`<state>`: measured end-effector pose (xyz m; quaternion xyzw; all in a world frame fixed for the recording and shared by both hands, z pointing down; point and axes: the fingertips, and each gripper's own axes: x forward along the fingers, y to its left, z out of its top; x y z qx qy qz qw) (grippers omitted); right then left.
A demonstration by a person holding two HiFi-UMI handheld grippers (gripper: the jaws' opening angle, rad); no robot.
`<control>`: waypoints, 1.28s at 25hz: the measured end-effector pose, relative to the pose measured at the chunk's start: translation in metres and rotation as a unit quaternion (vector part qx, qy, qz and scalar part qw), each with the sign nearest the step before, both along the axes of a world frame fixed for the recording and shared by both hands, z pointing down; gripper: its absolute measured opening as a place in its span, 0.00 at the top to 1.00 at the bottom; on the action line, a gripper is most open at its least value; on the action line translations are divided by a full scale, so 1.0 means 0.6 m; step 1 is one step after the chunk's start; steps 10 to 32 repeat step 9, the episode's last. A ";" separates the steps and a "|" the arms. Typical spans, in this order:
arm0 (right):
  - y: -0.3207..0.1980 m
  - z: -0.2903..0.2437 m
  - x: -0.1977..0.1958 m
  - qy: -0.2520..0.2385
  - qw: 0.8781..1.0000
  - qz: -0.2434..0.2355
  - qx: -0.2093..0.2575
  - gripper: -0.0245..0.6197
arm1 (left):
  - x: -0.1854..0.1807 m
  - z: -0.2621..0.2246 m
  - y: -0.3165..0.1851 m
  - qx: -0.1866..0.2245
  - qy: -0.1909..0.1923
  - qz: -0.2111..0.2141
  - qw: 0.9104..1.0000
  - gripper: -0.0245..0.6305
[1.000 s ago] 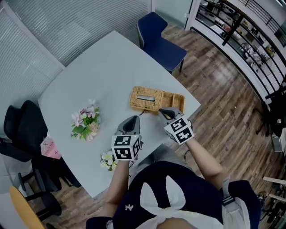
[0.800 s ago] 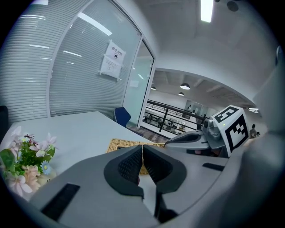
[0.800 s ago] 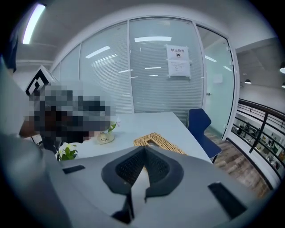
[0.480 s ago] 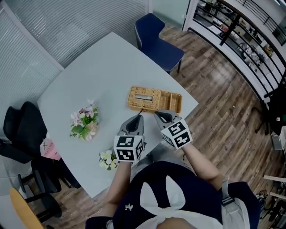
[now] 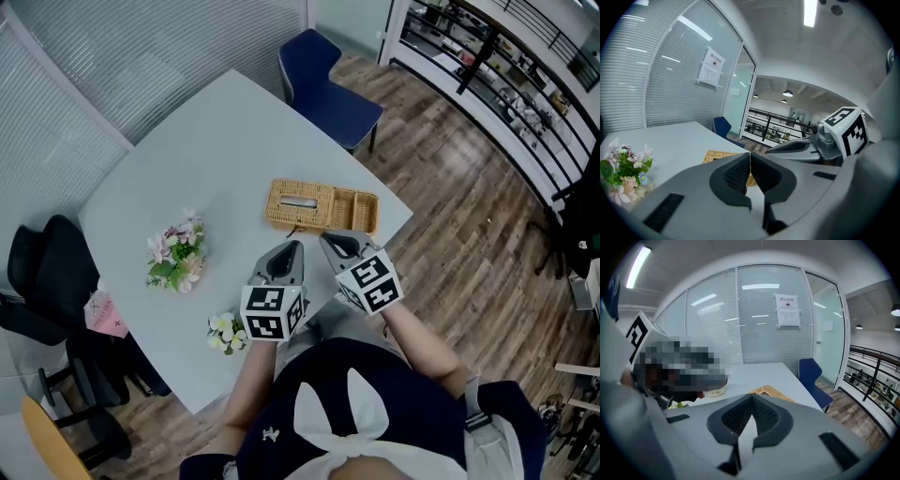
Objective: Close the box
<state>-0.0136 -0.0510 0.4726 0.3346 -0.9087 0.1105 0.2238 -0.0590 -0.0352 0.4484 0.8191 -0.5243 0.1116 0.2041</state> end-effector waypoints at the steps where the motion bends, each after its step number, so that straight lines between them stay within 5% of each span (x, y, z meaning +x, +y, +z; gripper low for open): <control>1: 0.003 -0.002 0.000 0.000 1.000 -0.001 0.001 0.96 | 0.001 -0.002 0.002 0.001 0.001 0.001 1.000 0.93; 32: 0.018 -0.008 -0.002 -0.001 1.000 0.001 0.011 0.96 | 0.000 -0.003 0.018 0.005 0.001 0.006 1.000 0.93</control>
